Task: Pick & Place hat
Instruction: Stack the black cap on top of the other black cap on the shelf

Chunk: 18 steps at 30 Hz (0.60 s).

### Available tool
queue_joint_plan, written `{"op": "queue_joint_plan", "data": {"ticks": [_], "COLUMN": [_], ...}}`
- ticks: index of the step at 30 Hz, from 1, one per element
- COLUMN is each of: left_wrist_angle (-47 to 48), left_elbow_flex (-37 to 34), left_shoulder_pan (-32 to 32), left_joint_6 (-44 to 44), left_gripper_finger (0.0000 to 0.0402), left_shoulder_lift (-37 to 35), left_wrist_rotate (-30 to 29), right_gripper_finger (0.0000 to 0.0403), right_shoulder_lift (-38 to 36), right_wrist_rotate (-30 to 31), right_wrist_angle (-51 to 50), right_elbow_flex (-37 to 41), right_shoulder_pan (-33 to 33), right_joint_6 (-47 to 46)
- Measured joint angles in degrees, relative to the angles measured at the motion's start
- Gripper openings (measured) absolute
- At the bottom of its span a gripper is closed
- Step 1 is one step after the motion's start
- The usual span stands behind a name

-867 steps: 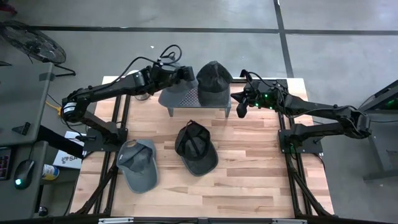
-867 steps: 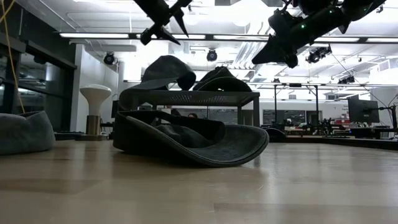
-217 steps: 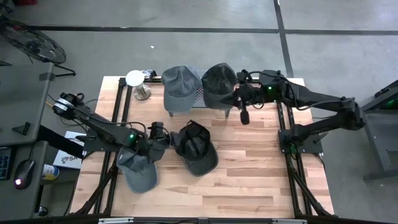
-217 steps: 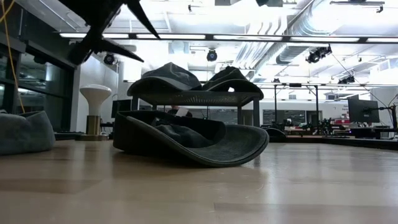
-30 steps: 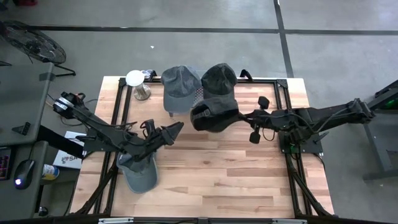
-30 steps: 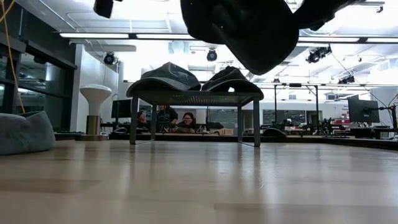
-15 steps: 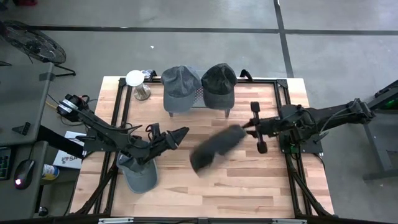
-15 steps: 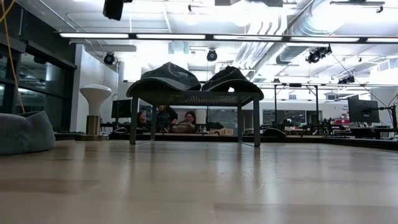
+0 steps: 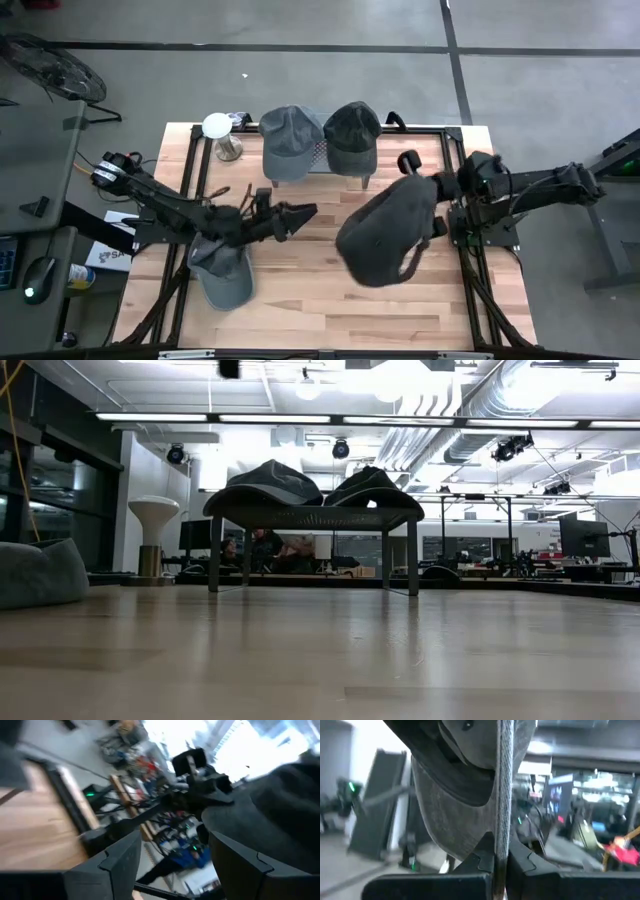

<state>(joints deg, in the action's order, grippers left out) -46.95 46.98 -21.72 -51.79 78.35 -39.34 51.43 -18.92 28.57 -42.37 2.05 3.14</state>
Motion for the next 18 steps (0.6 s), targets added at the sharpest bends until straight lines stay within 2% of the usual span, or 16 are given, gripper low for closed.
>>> {"op": "queue_joint_plan", "data": {"ticks": [7,13,18], "left_wrist_angle": [-6.80,-11.63,-11.57], "left_elbow_flex": [0.00,0.17,3.35], "left_shoulder_pan": [7.14,12.99,16.41], "left_joint_6": [3.45,0.49,-1.46], "left_gripper_finger": [0.0230,0.0230,0.0230], "left_shoulder_lift": [-0.02,-0.02,-0.02], "left_wrist_rotate": [13.96,21.20,27.86], "right_gripper_finger": [0.0004,0.0004,0.0004], "right_shoulder_lift": [5.07,10.50,15.54], "right_wrist_rotate": [-8.46,-14.37,-17.60], "right_wrist_angle": [17.22,28.07,39.07], "right_elbow_flex": [-0.02,-0.02,-0.02], "right_shoulder_pan": [-6.51,-12.07,-16.14], "right_joint_6": [-9.71,-15.88,-17.25]}}
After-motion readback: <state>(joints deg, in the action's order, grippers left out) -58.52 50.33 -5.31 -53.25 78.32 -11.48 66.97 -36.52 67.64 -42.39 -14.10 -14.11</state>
